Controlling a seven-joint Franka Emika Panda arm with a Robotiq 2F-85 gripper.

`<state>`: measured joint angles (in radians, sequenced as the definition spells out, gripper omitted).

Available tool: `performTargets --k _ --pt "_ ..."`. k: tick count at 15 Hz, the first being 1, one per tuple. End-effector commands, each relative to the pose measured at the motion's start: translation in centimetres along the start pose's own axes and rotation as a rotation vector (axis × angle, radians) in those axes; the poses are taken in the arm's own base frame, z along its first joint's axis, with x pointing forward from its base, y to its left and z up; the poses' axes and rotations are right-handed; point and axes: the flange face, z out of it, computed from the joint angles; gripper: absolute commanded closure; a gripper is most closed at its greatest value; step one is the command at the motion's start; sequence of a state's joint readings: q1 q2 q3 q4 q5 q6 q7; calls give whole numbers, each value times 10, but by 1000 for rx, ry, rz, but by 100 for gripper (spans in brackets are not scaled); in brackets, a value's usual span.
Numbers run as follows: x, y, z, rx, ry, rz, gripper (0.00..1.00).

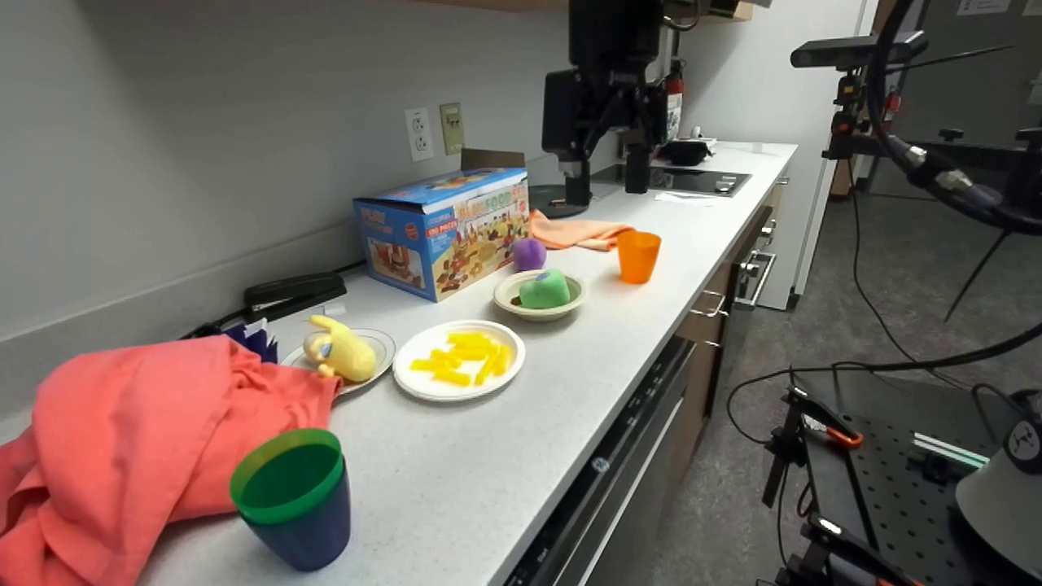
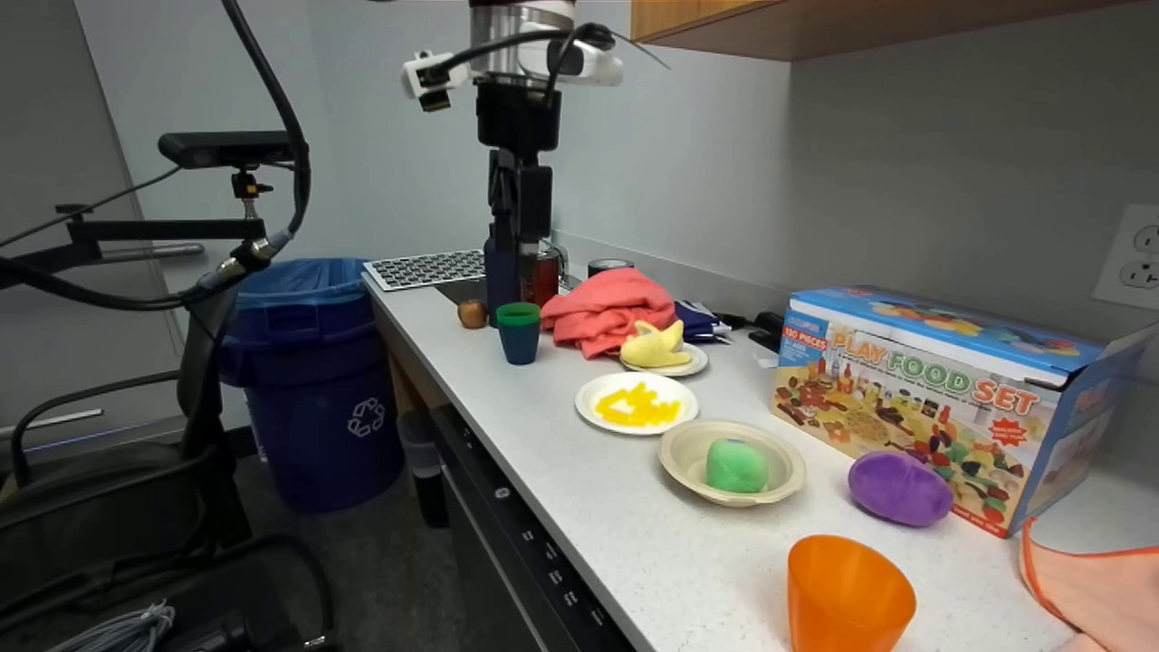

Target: Put the green plushie in the blue cup

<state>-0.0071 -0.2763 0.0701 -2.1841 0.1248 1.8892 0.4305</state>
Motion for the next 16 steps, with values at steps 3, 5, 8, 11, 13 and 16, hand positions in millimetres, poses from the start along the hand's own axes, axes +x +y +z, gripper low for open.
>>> performTargets --k 3,5,8,11,13,16 --pt "28 35 13 -85 133 97 0" --pt "27 32 14 -72 105 76 0" --pt "28 34 16 -79 109 84 0" --pt "29 33 19 -88 124 84 0" --pt "37 37 31 -105 125 111 0" --pt "53 58 49 -148 153 175 0"
